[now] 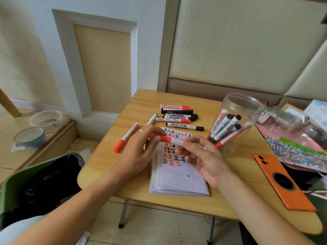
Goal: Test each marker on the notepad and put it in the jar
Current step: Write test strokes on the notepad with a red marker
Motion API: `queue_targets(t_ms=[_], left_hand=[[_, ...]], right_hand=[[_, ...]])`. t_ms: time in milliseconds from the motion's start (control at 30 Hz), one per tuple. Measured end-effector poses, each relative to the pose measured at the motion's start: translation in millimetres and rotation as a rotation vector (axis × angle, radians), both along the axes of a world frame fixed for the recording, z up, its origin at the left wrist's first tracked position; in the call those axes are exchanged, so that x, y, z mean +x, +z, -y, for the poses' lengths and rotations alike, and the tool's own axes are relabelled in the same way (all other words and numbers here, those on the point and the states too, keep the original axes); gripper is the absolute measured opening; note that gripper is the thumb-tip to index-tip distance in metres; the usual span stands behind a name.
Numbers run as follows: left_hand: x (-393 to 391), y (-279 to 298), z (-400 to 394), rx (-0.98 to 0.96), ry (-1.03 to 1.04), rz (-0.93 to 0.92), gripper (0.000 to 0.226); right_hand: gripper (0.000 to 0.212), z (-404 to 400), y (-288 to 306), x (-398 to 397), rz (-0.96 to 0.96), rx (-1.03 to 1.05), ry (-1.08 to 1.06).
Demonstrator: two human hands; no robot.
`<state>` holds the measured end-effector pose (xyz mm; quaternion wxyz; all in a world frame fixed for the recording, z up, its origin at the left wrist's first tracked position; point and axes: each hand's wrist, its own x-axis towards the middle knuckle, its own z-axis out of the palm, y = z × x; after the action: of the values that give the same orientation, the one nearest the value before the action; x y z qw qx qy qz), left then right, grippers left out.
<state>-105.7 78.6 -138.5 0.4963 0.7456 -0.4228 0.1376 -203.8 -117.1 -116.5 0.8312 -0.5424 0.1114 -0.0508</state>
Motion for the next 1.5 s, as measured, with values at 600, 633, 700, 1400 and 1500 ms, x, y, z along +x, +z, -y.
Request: queue_targets(t_ms=[600,633,700,1400,1500], left_hand=[[3.8,-6.6,2.1,0.159,-0.156,-0.061,0.022],[3.5,-6.8,2.3,0.152,-0.154,-0.064,0.021],[2.7,-6.5,2.6,0.142,-0.171,-0.071,0.019],[4.1,-4.3,7.0,0.205,-0.224,-0.207,0.012],[2.6,-5.8,7.4,0.193,-0.204,-0.114,0.016]], right_hand=[[0.017,-10.9,-5.0,0.7,0.054,-0.289,0.006],[0.020,-11.0,-6.0,1.0,0.053,-0.305,0.006],[0.025,-11.1,-7.4,2.0,0.057,-0.327,0.012],[0.014,-8.3,-19.9,-0.7,0.193,-0.563,-0.019],[0.022,-8.1,-19.9,-1.4,0.133,-0.476,-0.016]])
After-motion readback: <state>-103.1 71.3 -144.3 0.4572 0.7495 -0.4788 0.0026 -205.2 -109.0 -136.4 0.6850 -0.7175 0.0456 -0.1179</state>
